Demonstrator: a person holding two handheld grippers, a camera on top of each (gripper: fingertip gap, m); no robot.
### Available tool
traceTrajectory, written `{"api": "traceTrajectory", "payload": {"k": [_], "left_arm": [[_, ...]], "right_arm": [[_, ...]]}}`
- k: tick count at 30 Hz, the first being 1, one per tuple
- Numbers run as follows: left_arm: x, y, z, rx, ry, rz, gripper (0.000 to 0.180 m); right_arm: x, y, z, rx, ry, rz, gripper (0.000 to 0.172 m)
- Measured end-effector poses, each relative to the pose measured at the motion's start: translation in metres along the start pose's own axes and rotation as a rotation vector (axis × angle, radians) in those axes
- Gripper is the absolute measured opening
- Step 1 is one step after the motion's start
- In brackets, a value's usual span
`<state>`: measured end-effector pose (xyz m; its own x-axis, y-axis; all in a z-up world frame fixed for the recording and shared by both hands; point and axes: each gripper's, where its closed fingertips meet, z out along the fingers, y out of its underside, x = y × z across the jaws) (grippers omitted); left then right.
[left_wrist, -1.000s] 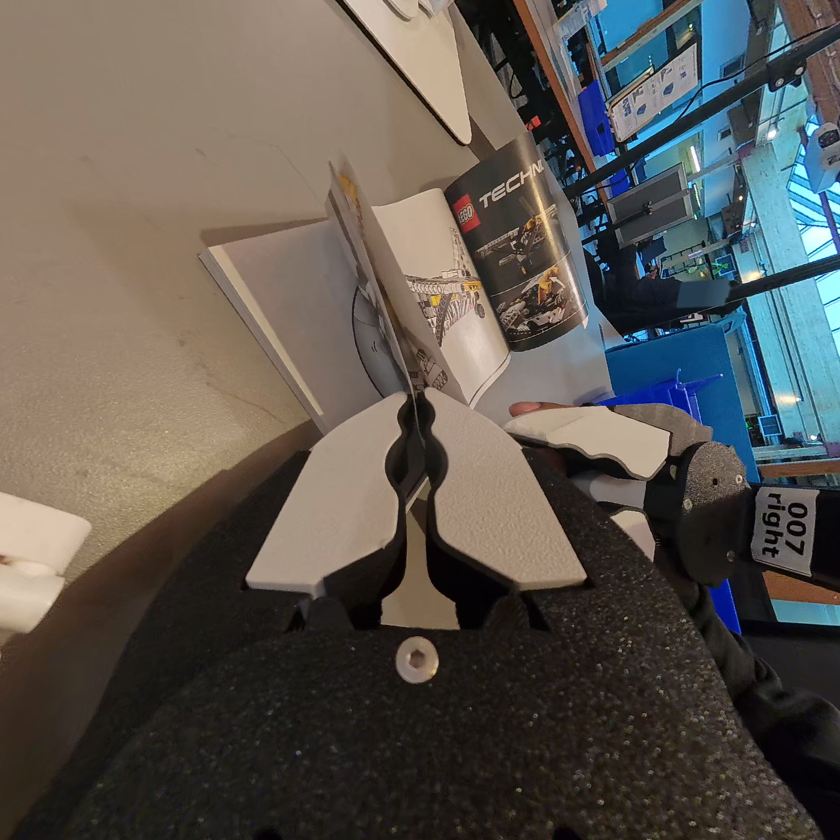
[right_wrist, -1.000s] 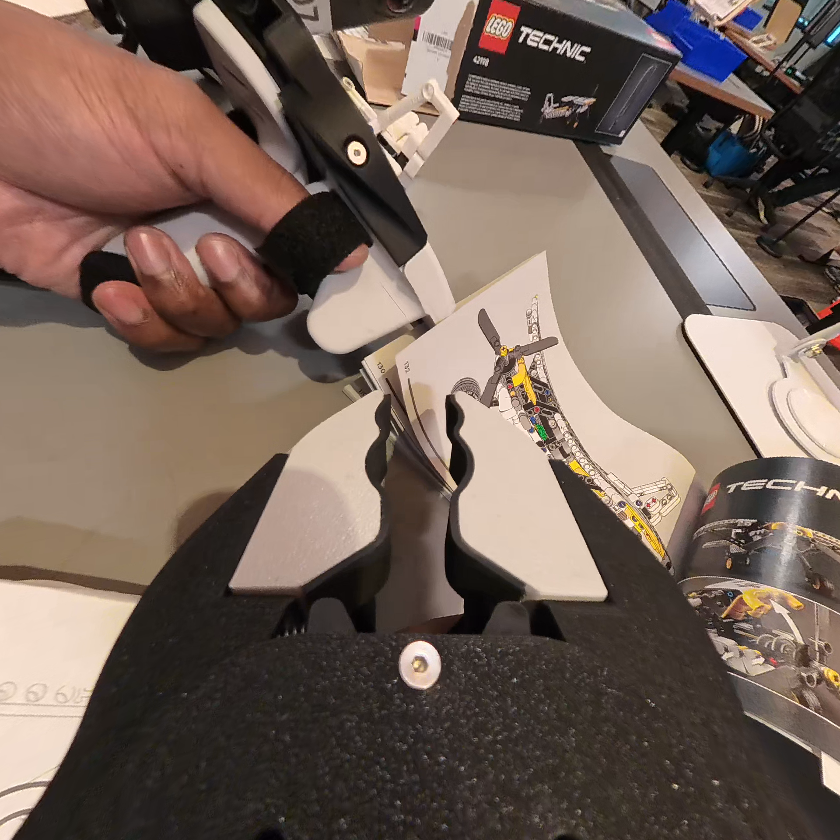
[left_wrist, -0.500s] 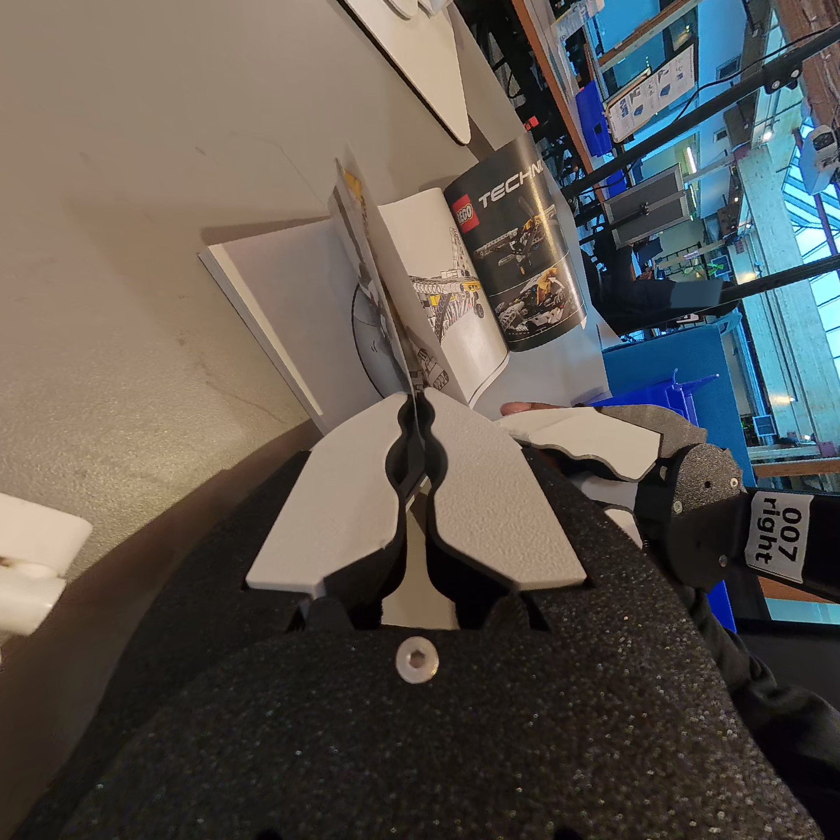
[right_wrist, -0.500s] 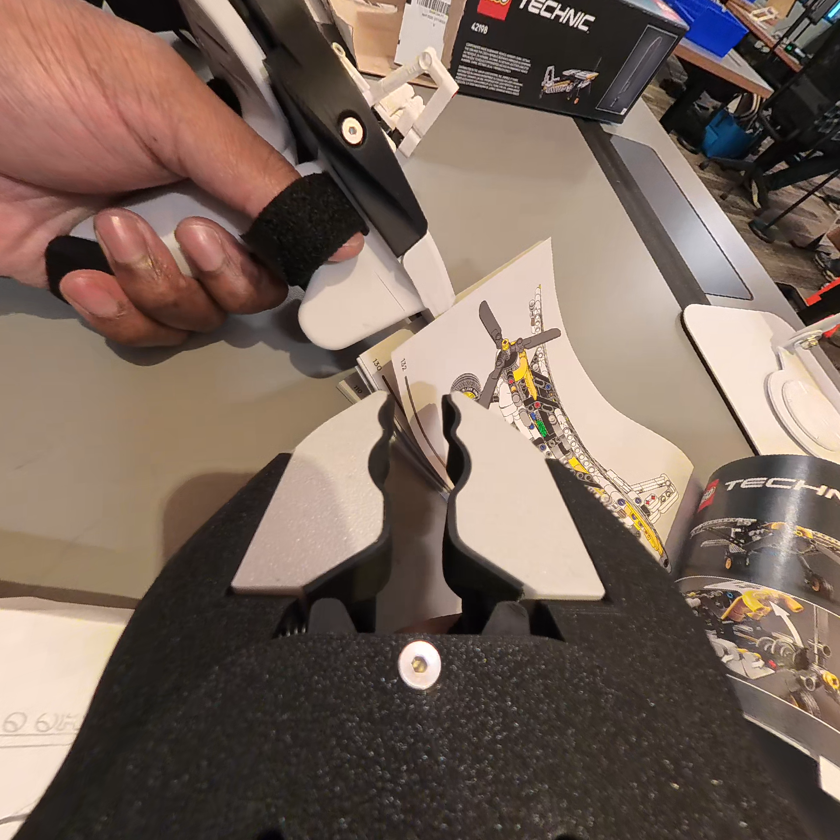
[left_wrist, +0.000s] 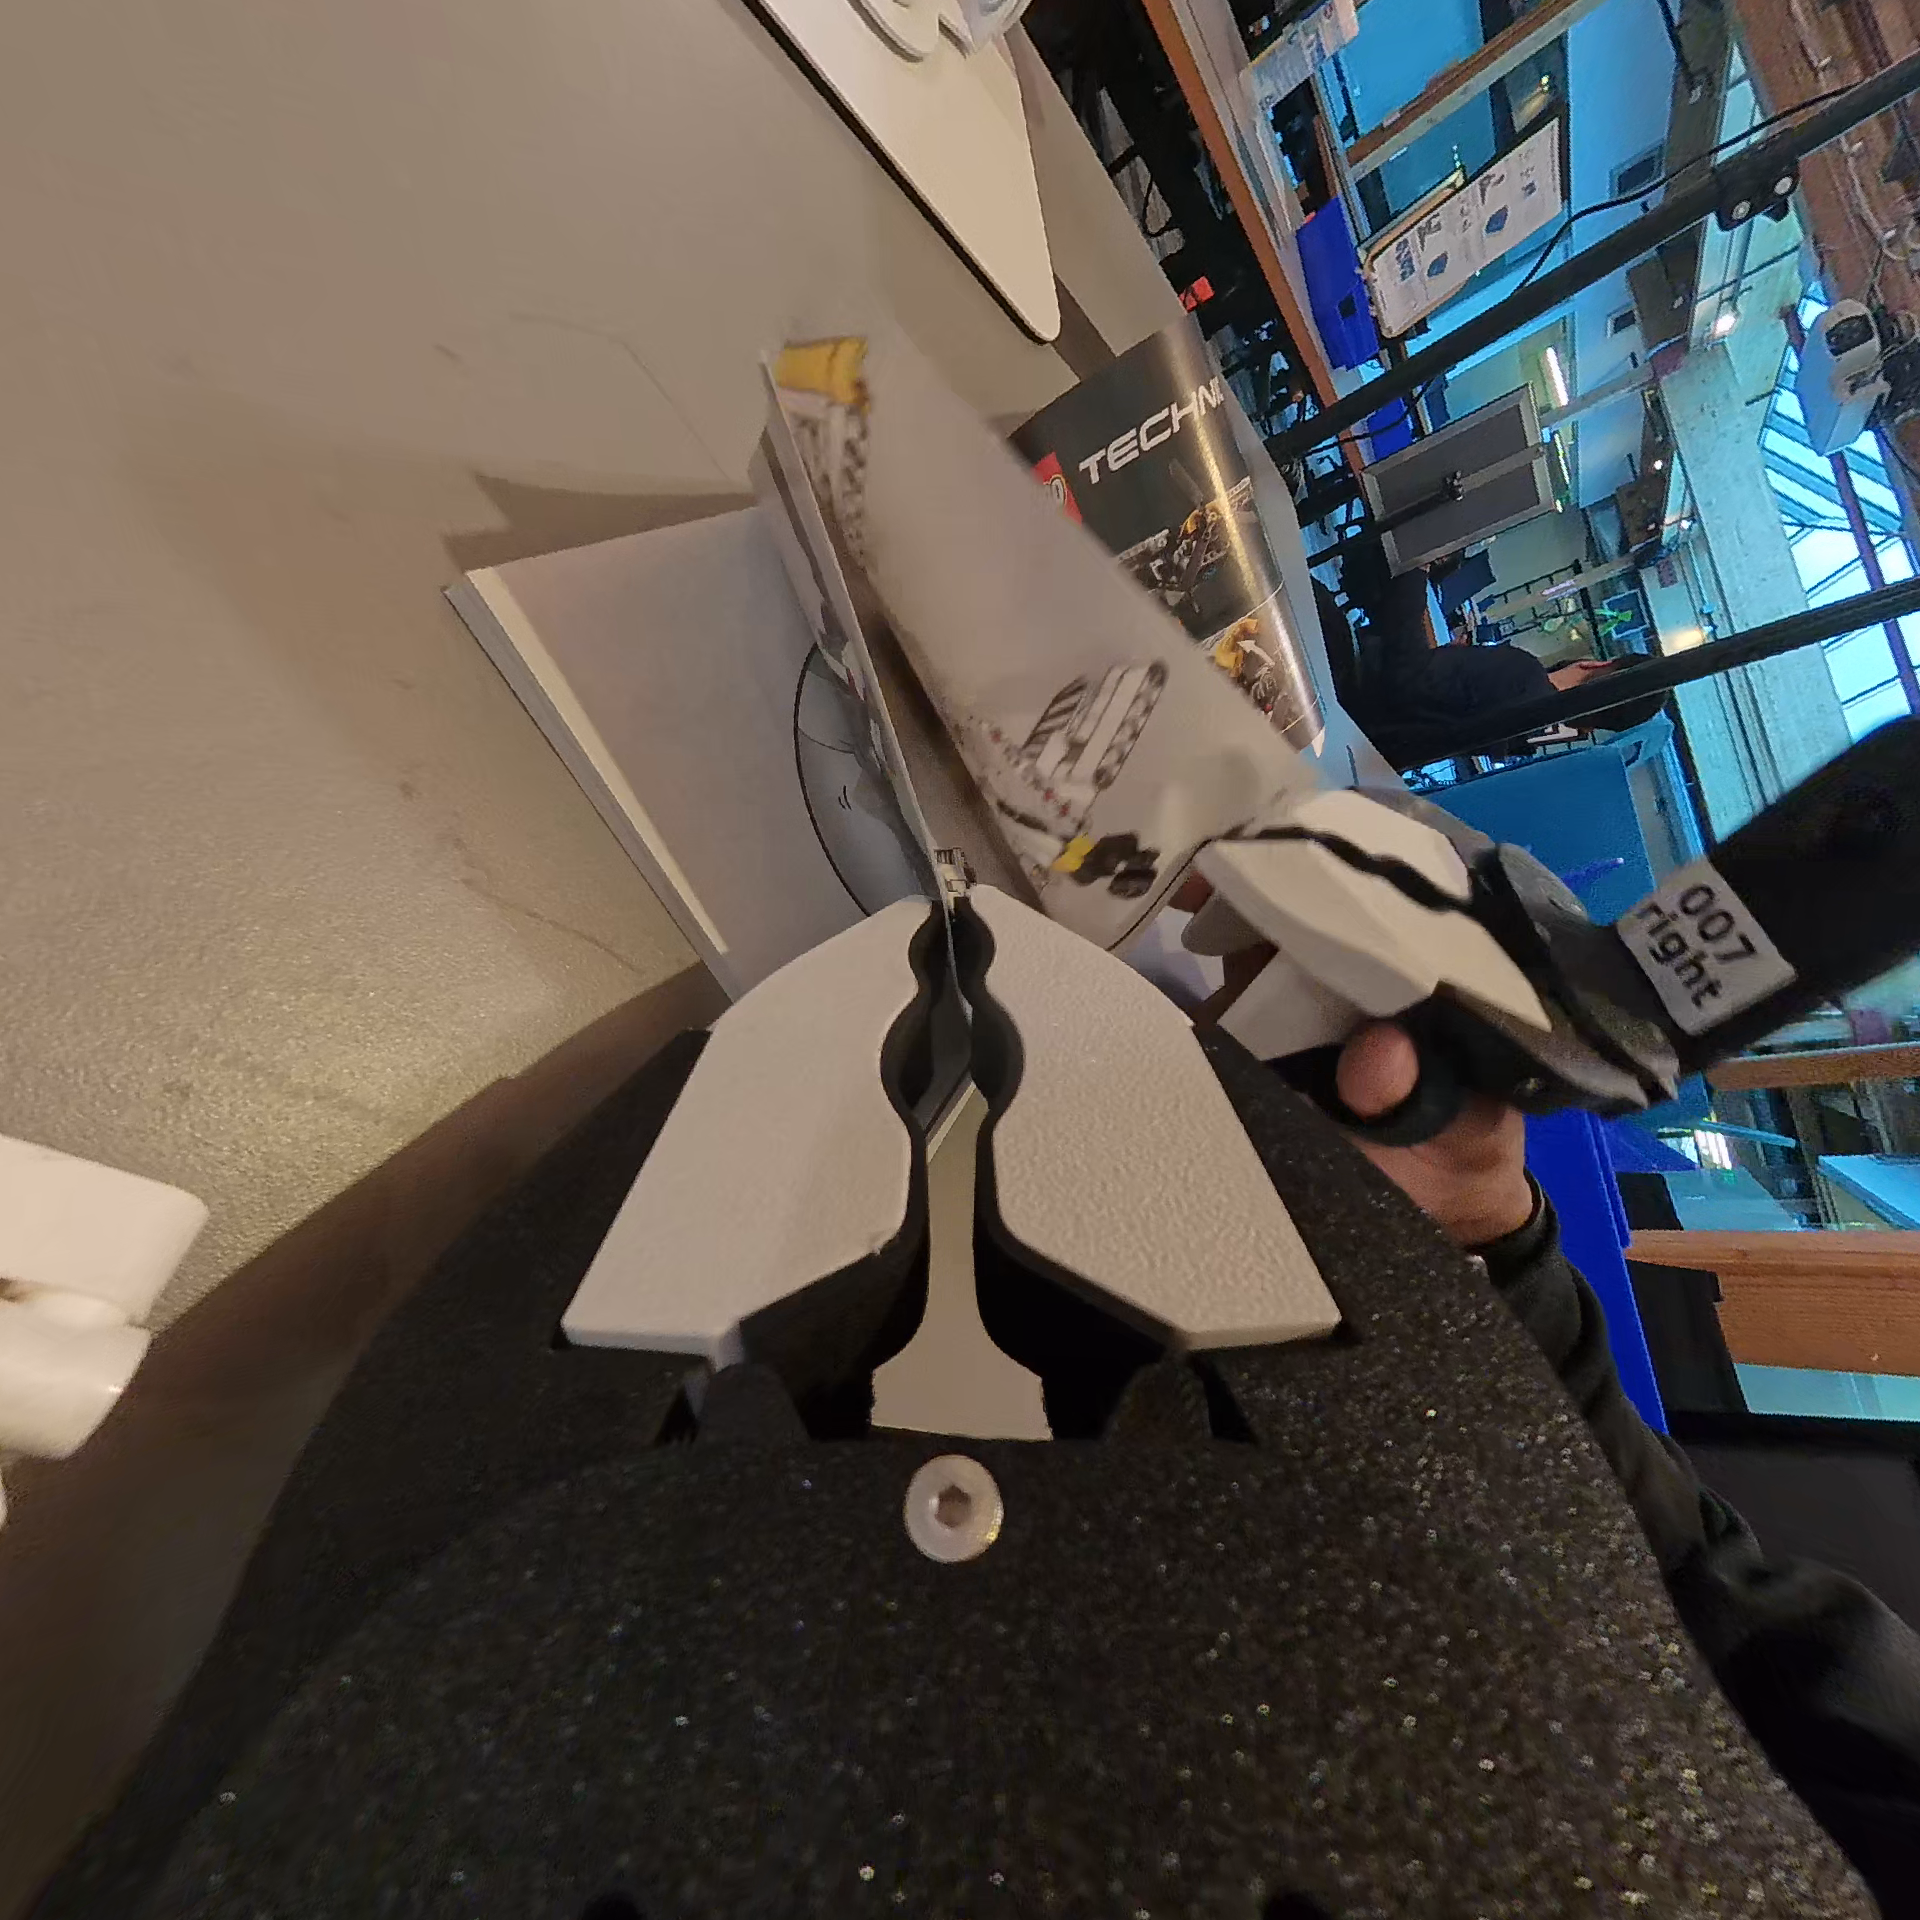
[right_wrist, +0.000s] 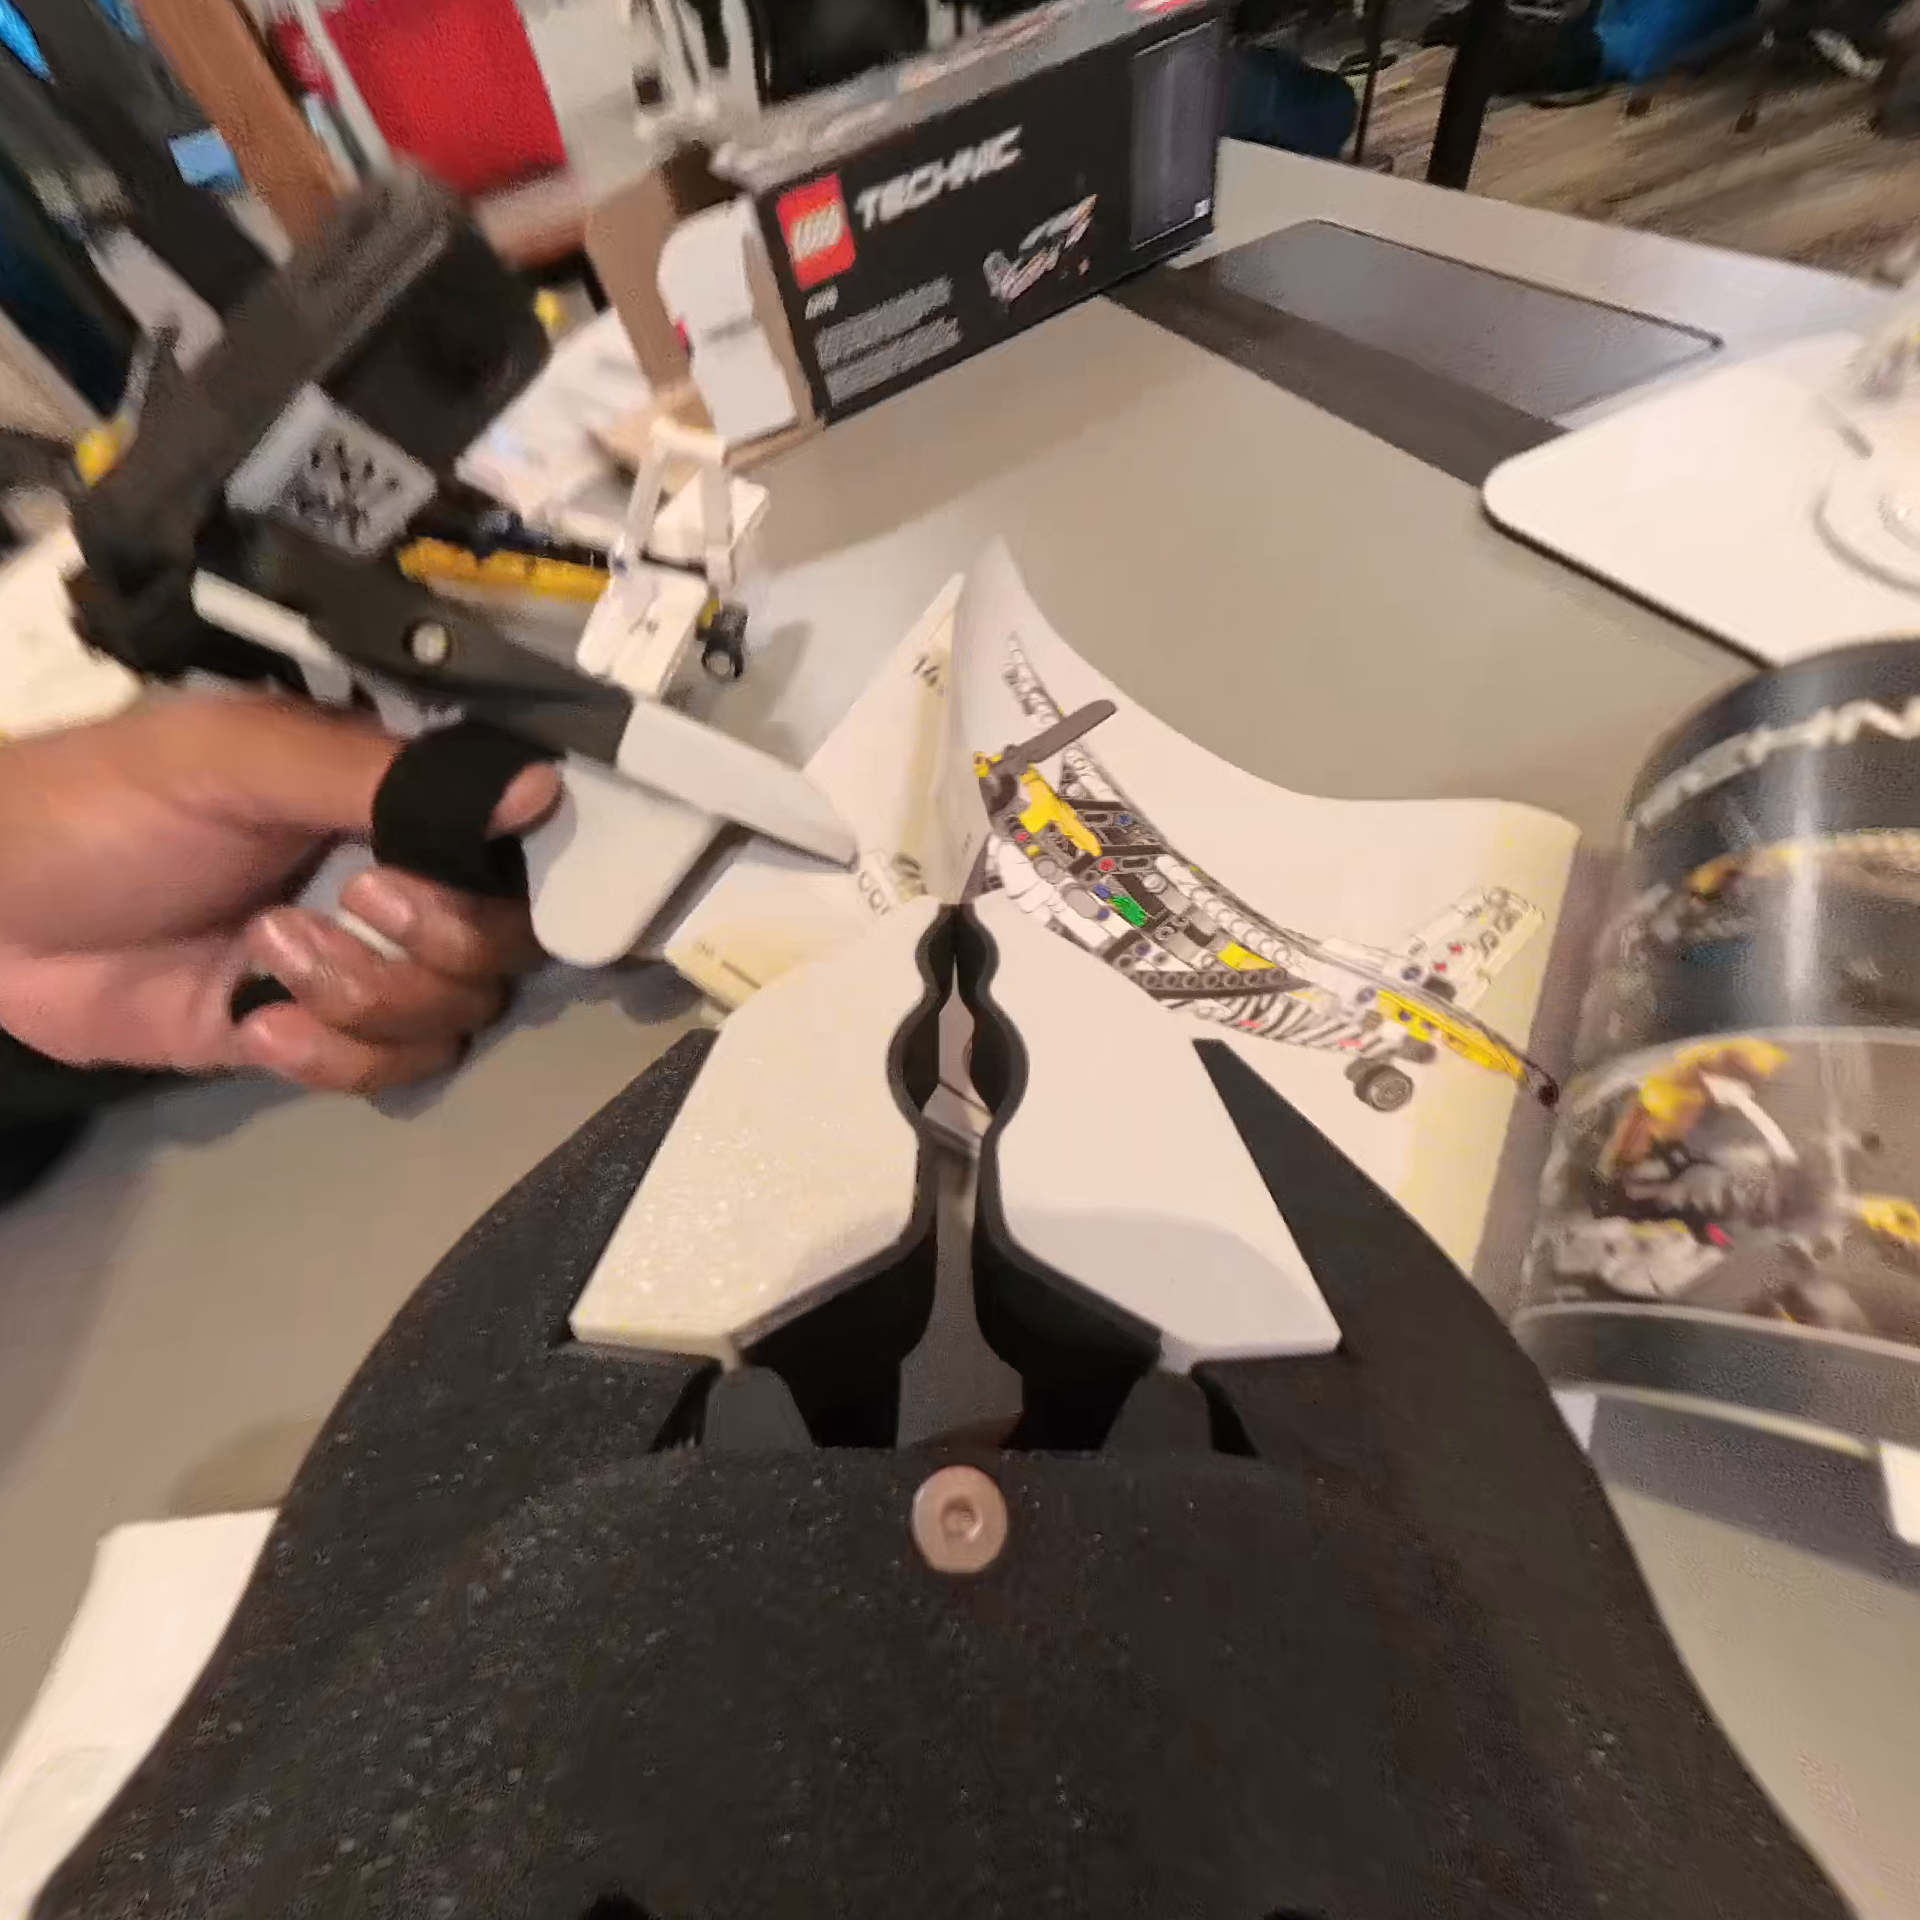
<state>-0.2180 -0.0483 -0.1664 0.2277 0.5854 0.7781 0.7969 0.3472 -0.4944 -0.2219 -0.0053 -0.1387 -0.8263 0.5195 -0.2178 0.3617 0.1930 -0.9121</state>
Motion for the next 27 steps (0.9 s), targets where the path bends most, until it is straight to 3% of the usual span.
{"api": "traceTrajectory", "payload": {"k": [4,19,22,25,27], "left_arm": [[0.001,0.0,-0.001,0.0,0.008,-0.006,0.002],[0.001,0.0,0.0,0.0,0.012,-0.006,0.002],[0.001,-0.001,-0.001,0.001,0.013,-0.007,0.002],[0.001,-0.001,-0.001,0.0,0.014,-0.007,0.002],[0.002,0.0,-0.001,-0.001,0.015,-0.007,0.002]], "right_arm": [[0.012,-0.008,-0.007,0.068,-0.039,0.155,0.0],[0.016,-0.013,-0.011,0.106,-0.002,0.145,0.0],[0.037,-0.033,-0.032,0.215,0.103,0.138,0.0],[0.085,-0.061,-0.083,0.382,0.359,0.145,0.0],[0.119,-0.061,-0.117,0.439,0.538,0.194,0.0]]}}
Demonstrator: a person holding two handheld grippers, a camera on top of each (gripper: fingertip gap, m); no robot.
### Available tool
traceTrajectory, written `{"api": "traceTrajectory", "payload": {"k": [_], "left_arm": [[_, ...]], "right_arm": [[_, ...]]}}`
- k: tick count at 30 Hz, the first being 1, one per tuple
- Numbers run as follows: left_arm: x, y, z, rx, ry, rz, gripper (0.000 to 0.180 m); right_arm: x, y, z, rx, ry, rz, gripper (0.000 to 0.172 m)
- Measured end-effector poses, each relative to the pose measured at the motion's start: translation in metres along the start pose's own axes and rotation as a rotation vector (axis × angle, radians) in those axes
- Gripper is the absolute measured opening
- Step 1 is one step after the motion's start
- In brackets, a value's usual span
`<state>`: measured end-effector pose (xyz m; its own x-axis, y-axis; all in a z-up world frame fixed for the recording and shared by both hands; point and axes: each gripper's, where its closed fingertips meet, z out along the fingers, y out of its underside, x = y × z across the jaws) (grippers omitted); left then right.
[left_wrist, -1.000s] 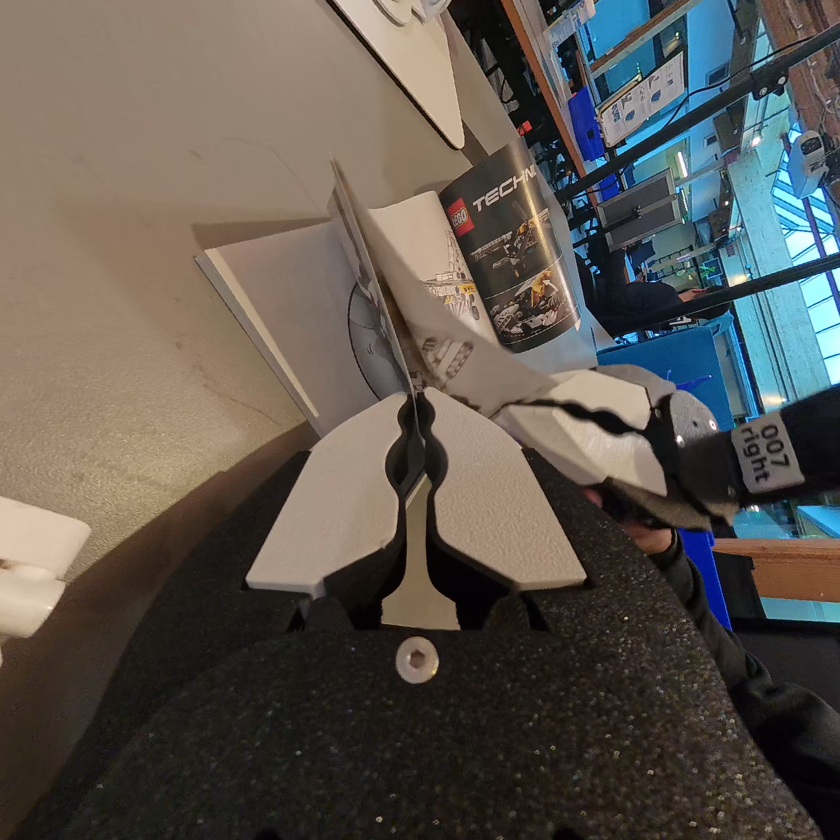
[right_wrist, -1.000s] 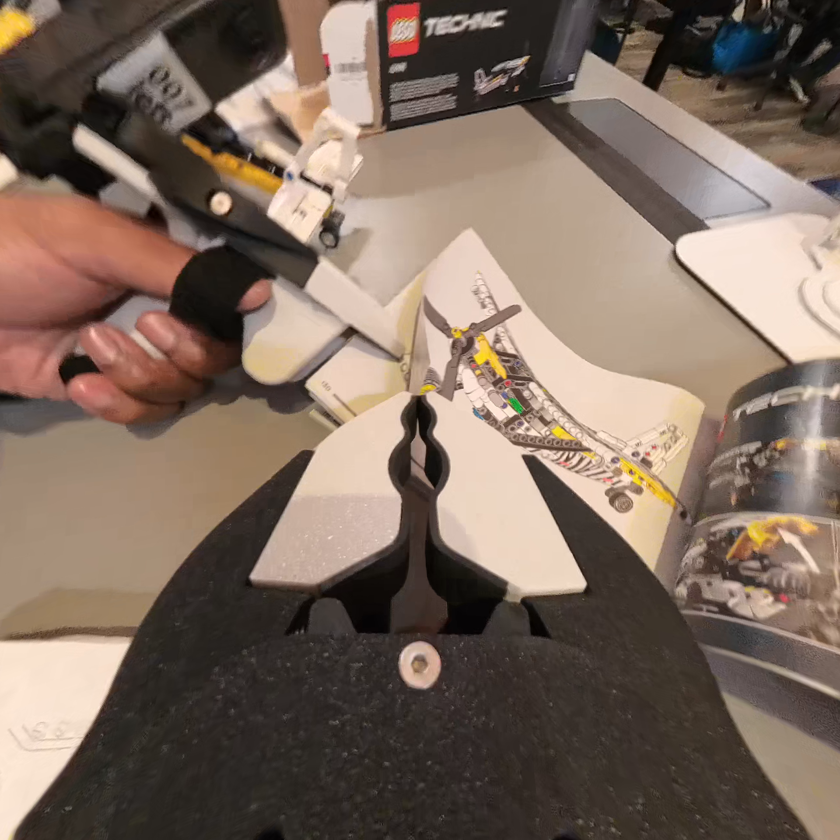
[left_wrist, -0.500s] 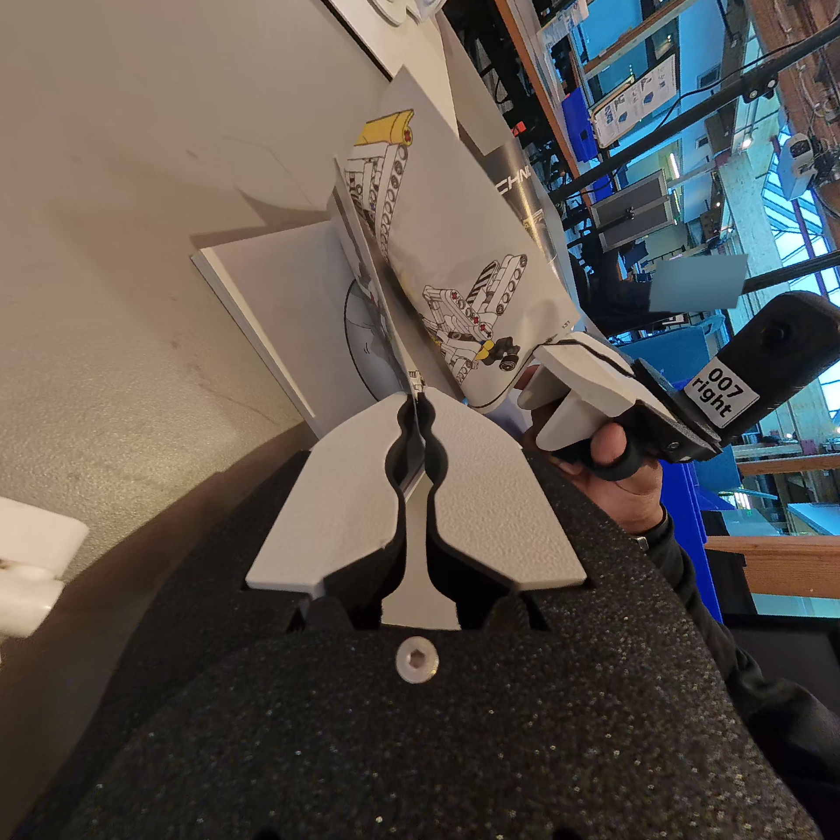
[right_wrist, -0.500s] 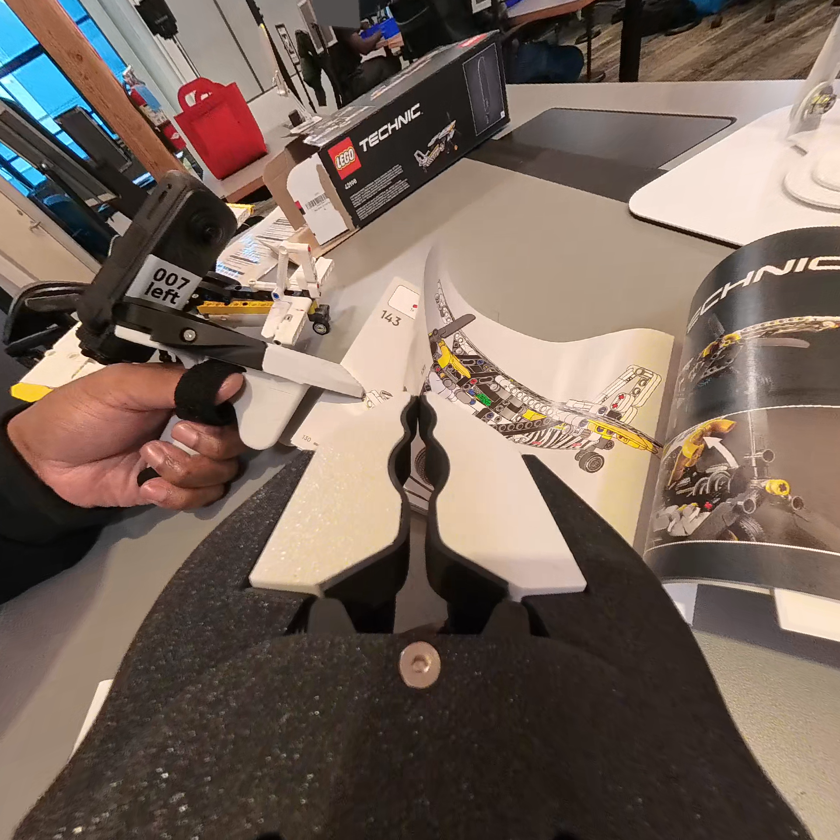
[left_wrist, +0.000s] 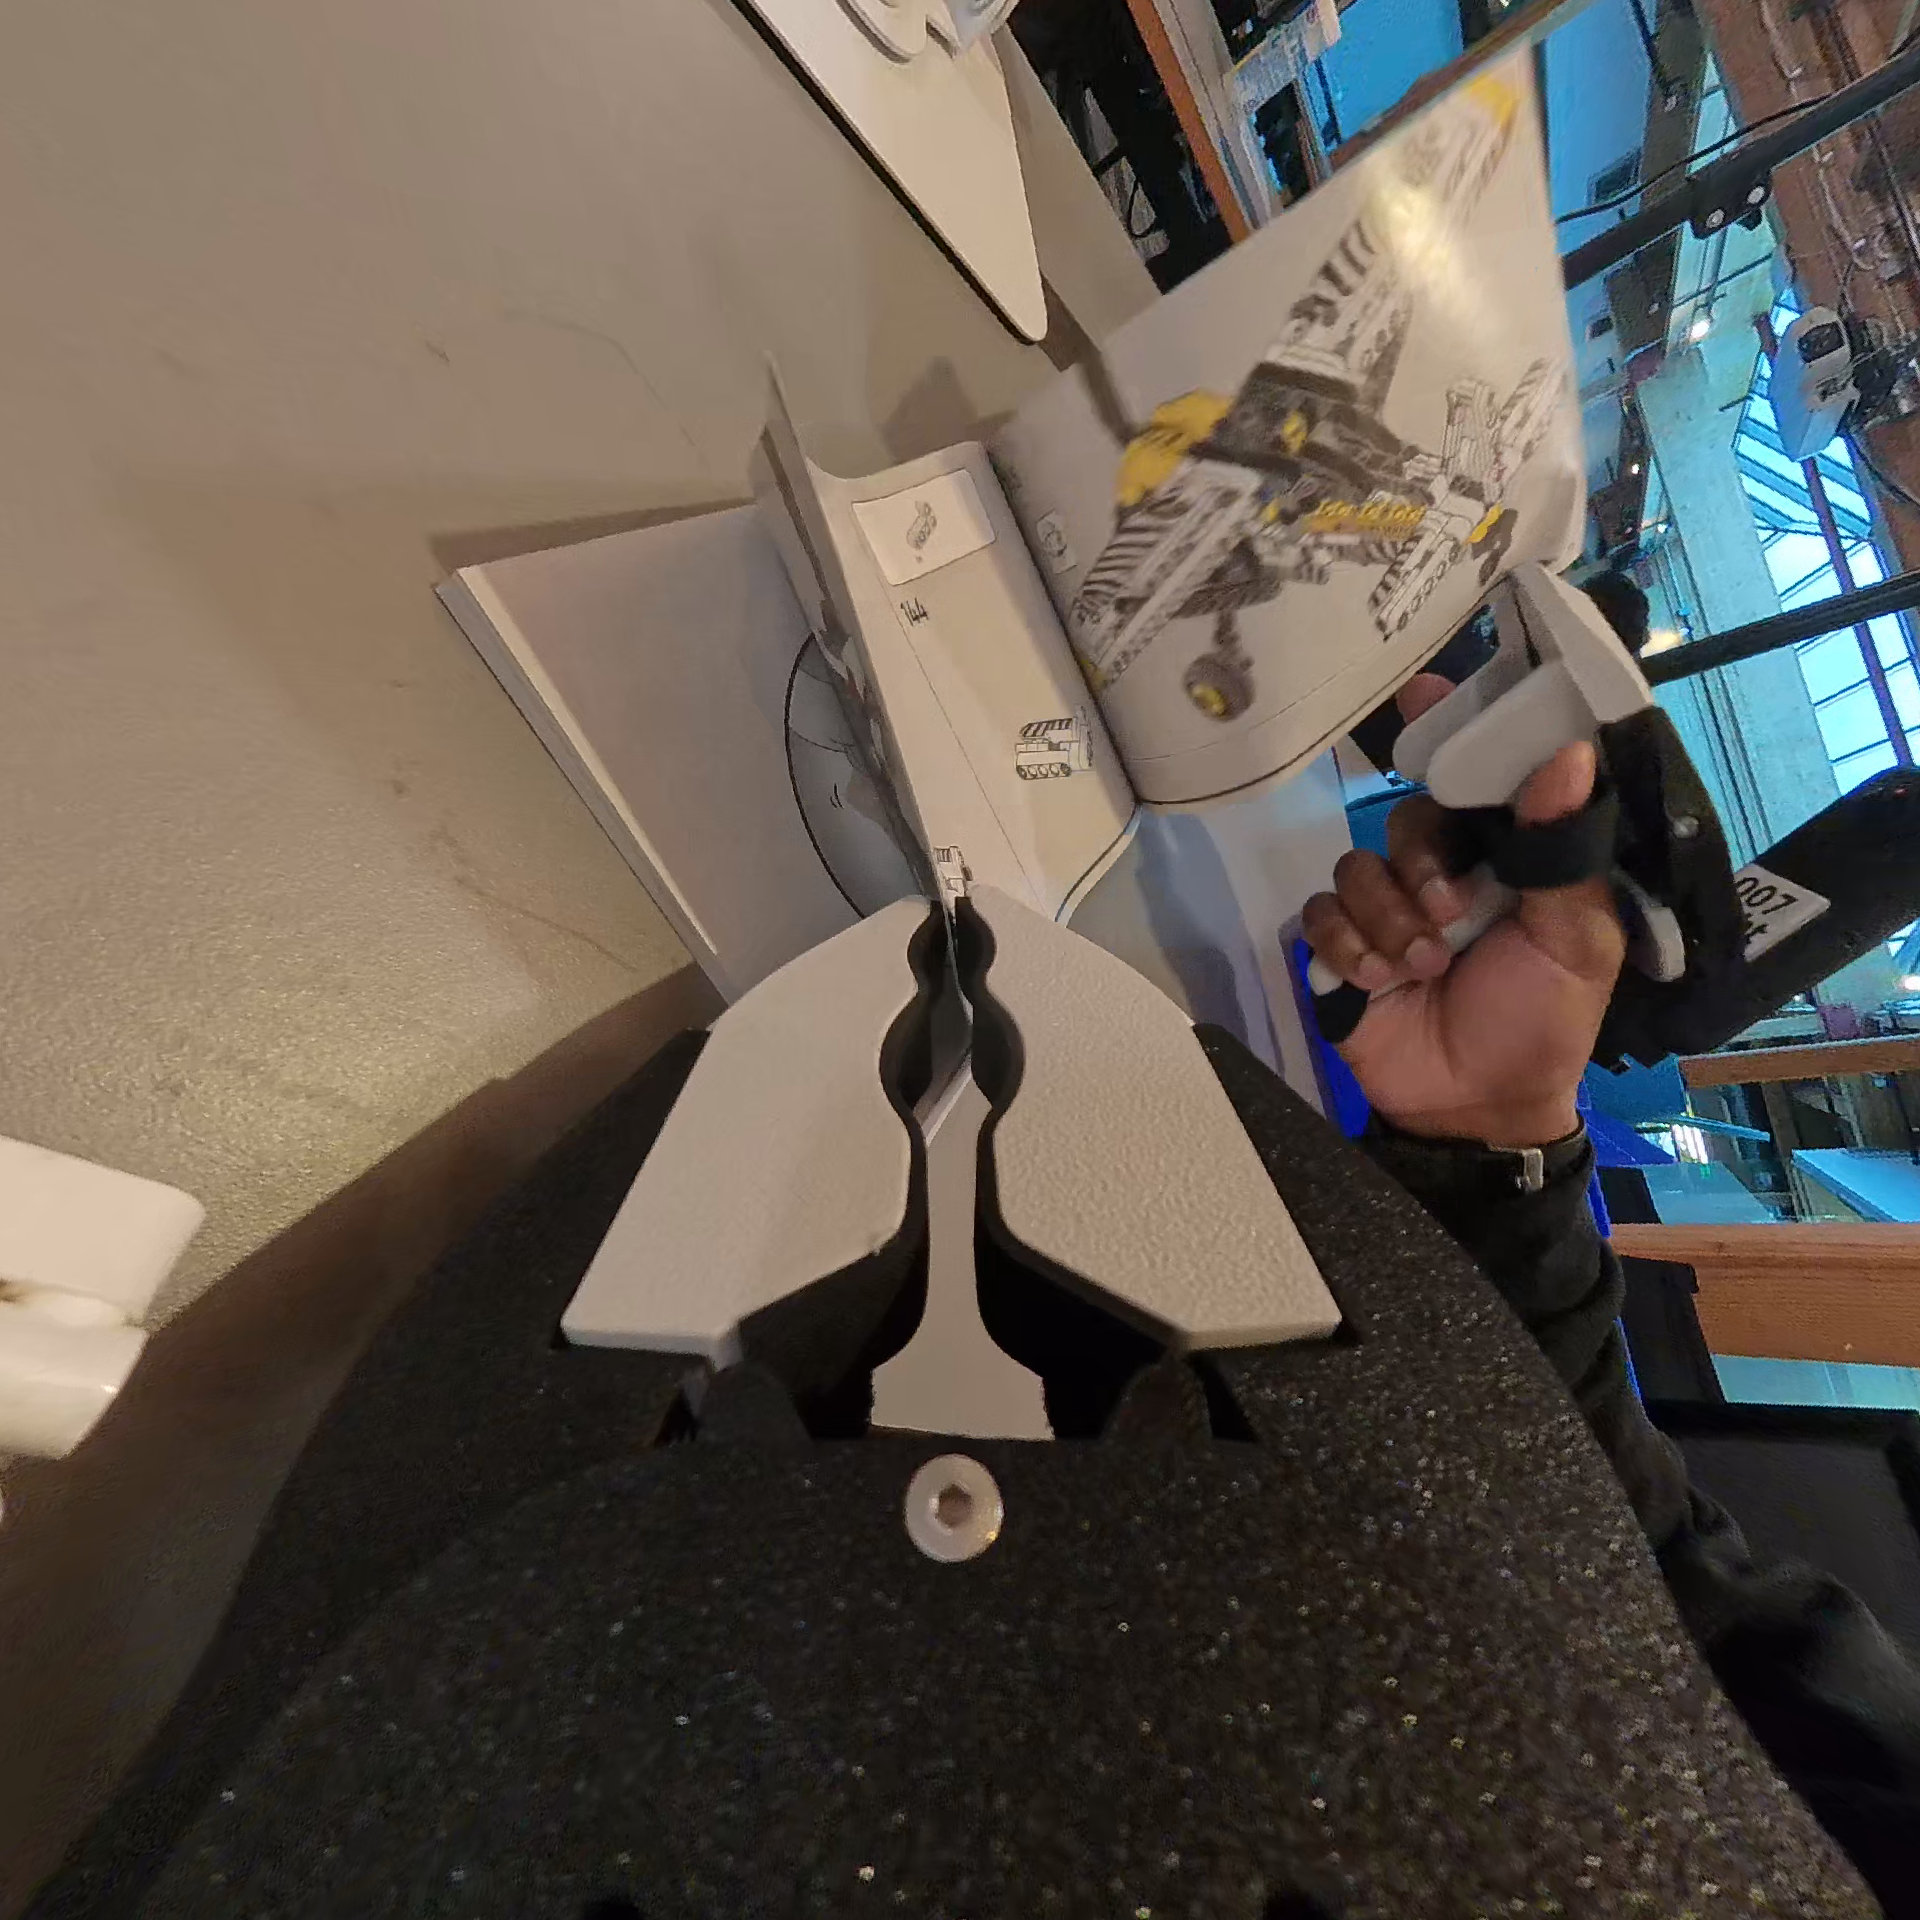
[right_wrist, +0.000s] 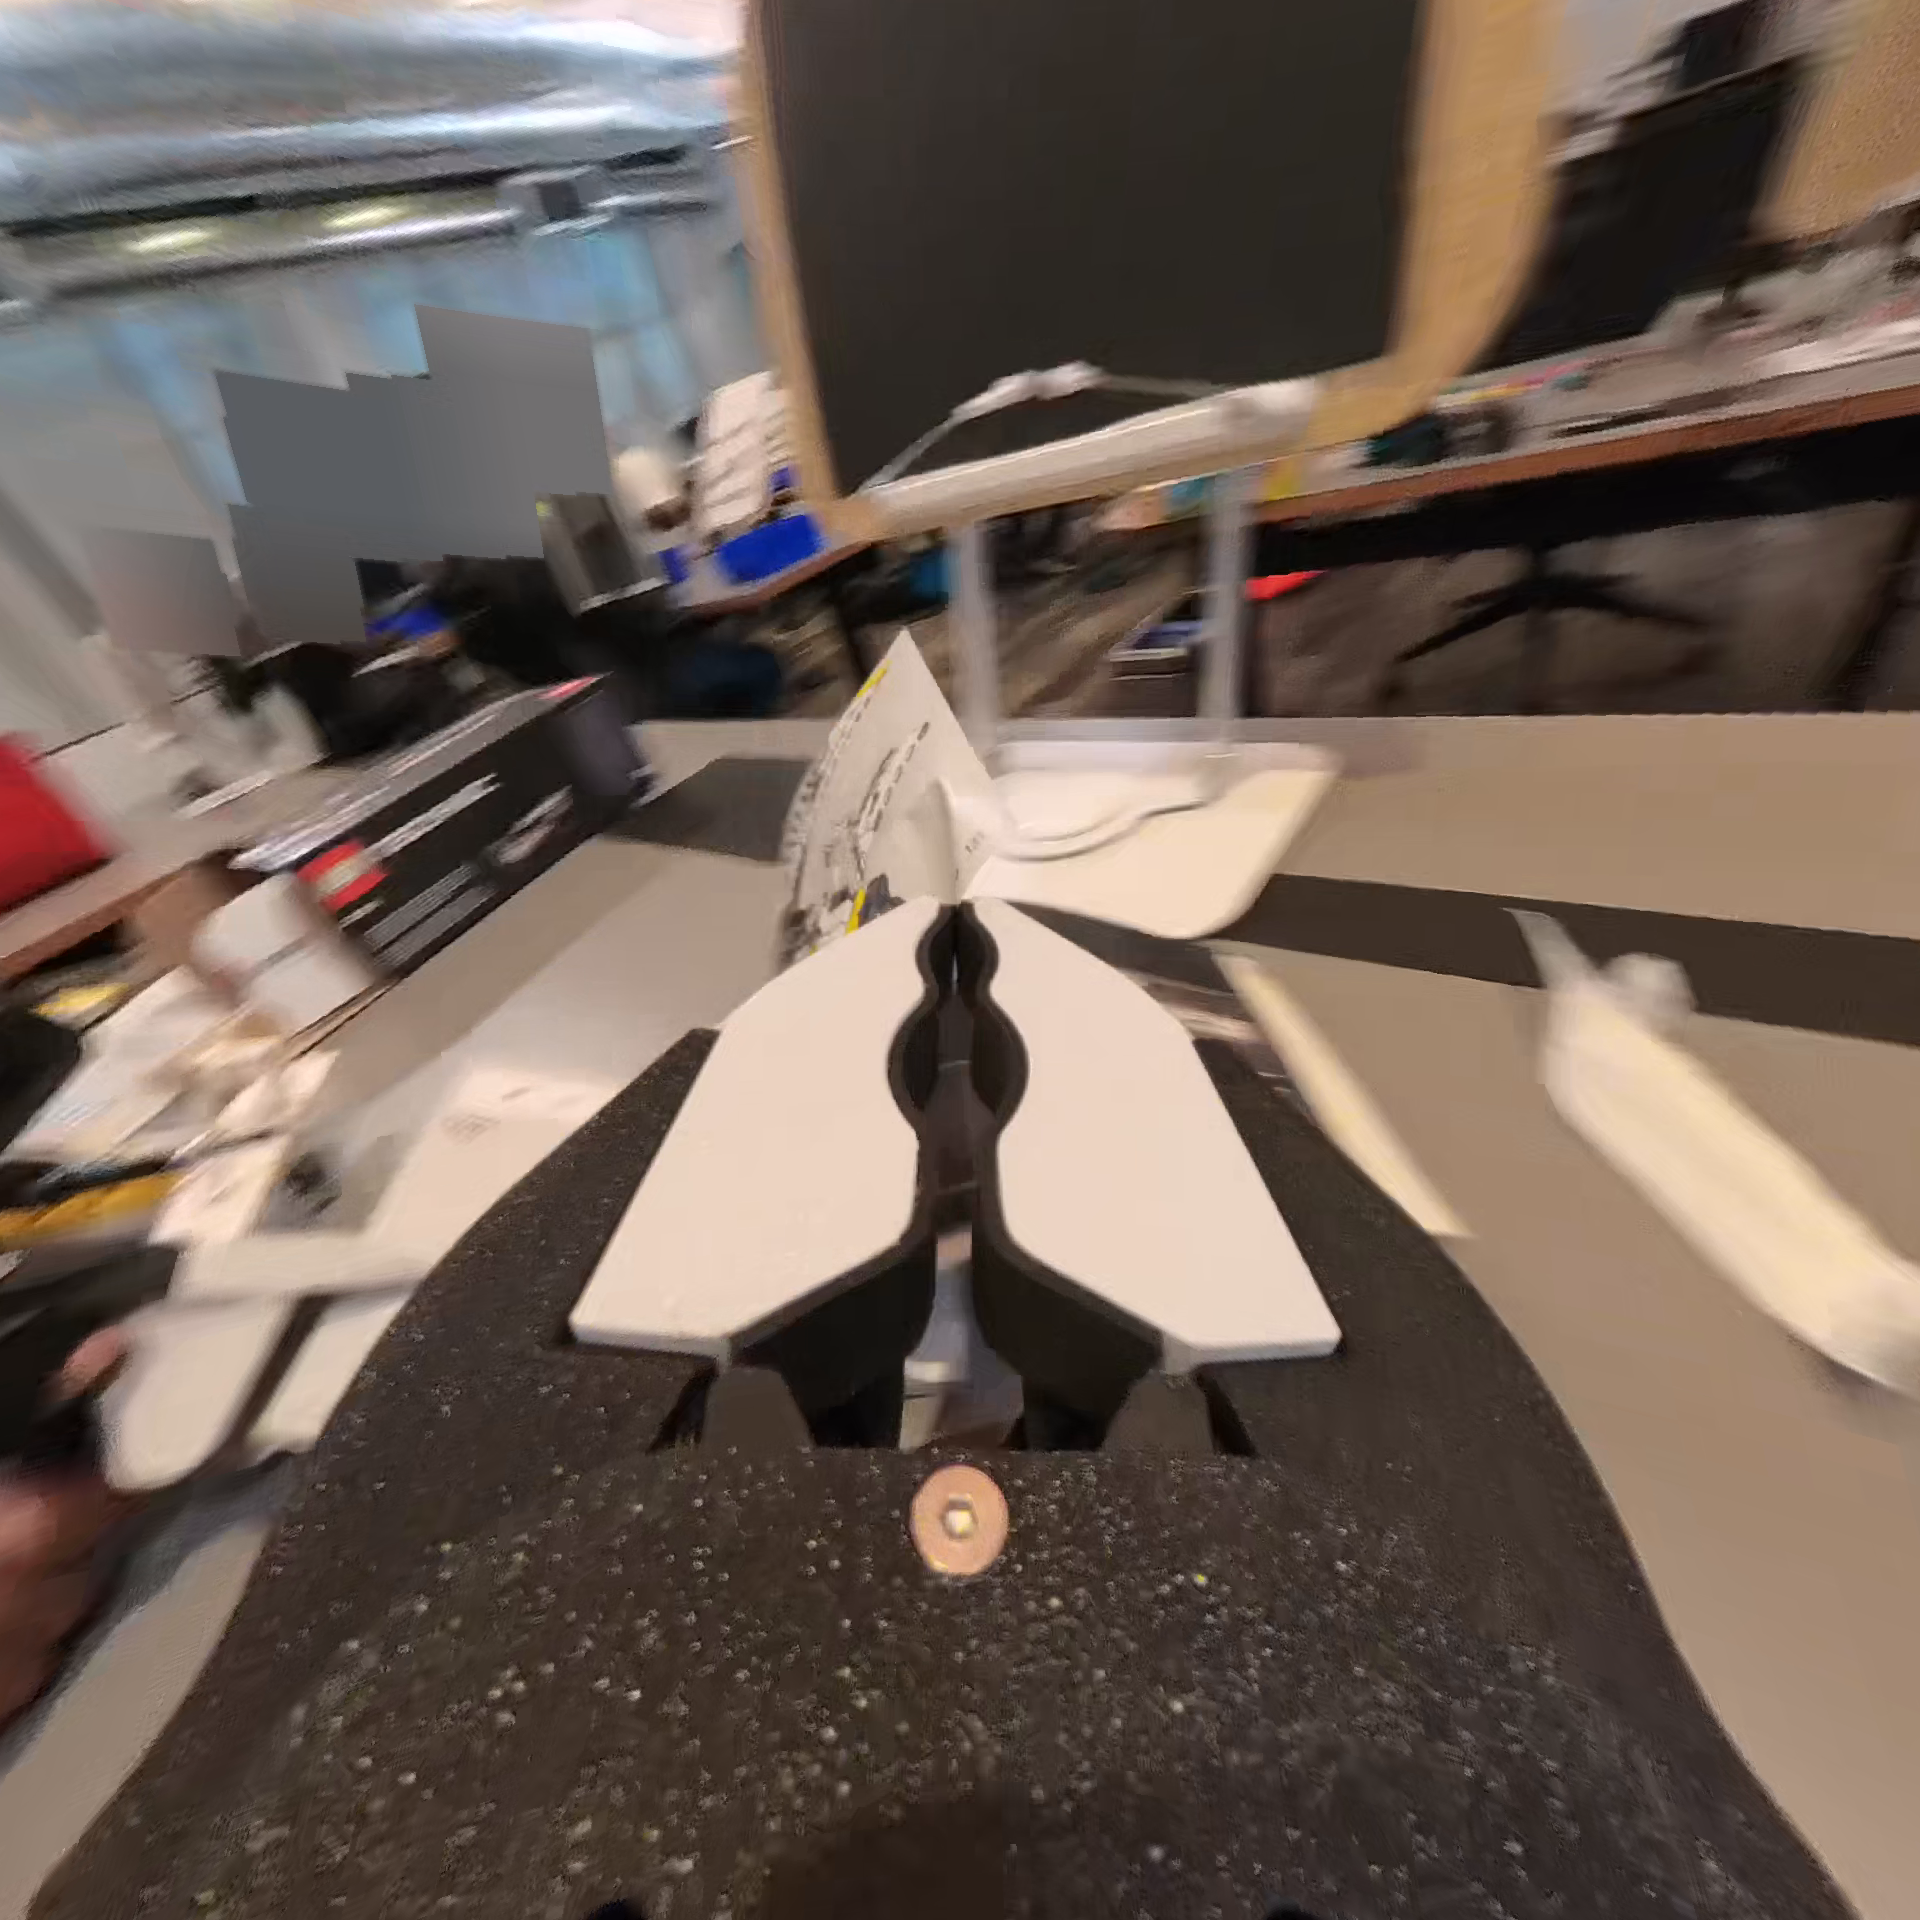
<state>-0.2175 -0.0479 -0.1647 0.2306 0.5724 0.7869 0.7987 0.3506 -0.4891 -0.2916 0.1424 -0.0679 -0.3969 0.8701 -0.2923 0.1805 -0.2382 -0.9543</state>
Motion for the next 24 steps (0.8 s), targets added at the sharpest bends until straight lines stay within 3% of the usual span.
{"api": "traceTrajectory", "payload": {"k": [4,8,13,15,18,21,24], "left_arm": [[0.001,0.001,0.0,-0.001,0.004,0.0,0.003],[0.001,0.0,0.0,0.0,0.003,0.004,0.003],[0.001,0.0,0.0,0.001,-0.001,0.007,0.003],[0.001,0.0,0.0,0.001,-0.001,0.009,0.003],[0.002,0.001,0.0,-0.001,0.001,0.014,0.003],[0.002,0.001,0.0,-0.003,-0.005,0.025,0.003],[0.002,0.0,-0.001,0.002,-0.007,0.031,0.004]], "right_arm": [[0.061,0.017,-0.008,-0.094,0.247,0.053,0.005],[0.073,0.018,-0.009,-0.134,0.339,0.013,0.029],[0.047,-0.027,-0.023,-0.006,0.413,-0.27,0.036],[0.005,-0.03,-0.017,0.01,0.281,-0.428,0.027],[-0.066,0.035,0.003,-0.23,-0.1,-0.585,0.017],[-0.051,0.081,0.015,-0.415,-0.007,-0.716,0.017],[-0.025,0.082,0.018,-0.426,0.11,-0.682,0.018]]}}
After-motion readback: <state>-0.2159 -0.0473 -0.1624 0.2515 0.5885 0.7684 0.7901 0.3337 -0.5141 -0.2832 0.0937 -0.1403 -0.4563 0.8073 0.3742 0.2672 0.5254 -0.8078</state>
